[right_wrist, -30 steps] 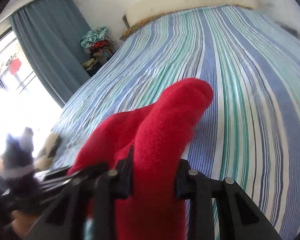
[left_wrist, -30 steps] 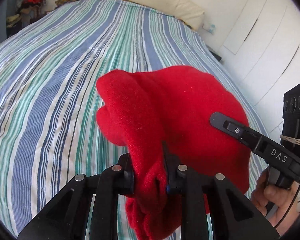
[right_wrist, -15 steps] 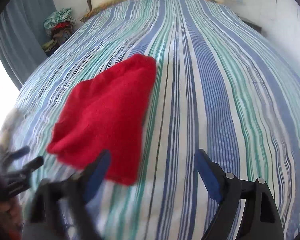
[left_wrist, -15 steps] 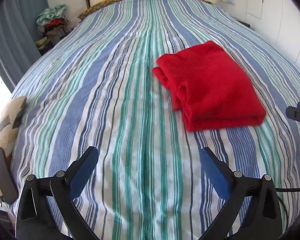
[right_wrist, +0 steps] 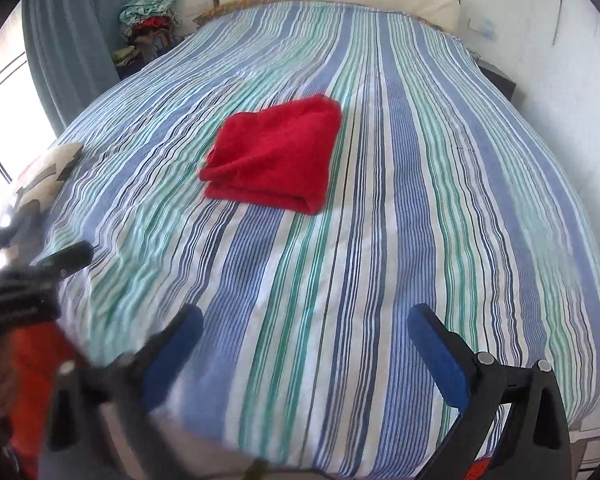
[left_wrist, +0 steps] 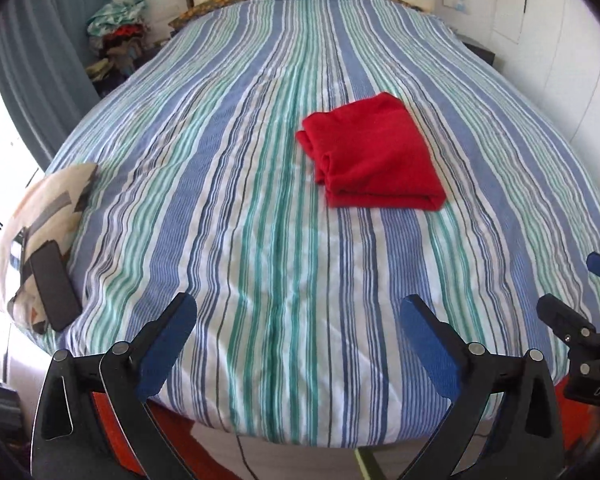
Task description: Fold small clothes
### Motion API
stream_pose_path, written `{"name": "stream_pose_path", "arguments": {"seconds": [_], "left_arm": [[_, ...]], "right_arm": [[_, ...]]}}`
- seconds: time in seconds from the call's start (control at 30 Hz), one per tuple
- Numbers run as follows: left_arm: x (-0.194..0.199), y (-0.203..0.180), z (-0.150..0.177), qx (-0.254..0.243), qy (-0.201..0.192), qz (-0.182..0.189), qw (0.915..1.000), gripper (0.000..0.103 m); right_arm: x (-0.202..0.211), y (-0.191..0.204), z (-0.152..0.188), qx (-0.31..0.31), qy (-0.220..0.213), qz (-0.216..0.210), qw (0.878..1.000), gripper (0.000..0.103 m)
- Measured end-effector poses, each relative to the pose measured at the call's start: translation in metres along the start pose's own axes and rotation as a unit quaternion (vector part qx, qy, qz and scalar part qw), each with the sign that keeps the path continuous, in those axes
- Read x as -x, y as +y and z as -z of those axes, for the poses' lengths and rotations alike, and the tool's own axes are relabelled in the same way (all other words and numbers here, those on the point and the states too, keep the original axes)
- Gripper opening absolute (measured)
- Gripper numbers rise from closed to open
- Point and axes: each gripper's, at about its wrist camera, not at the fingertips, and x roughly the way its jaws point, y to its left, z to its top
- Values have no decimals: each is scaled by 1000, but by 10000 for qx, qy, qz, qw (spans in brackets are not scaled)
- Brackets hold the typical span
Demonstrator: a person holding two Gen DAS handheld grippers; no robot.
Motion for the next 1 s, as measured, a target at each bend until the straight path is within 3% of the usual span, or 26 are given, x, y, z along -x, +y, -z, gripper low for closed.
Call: {"name": "stream_pose_path", "arguments": {"seconds": [0.17,1.0], "left_arm": [[11,-5,0,-55,-188,-261,9995,102],[22,-12,1,-62,-373,-365,9986,102]], "right_arm": [[16,5,0,25,-42,-82,10000,101],[44,19,-7,95,-402,15,9991,101]]}}
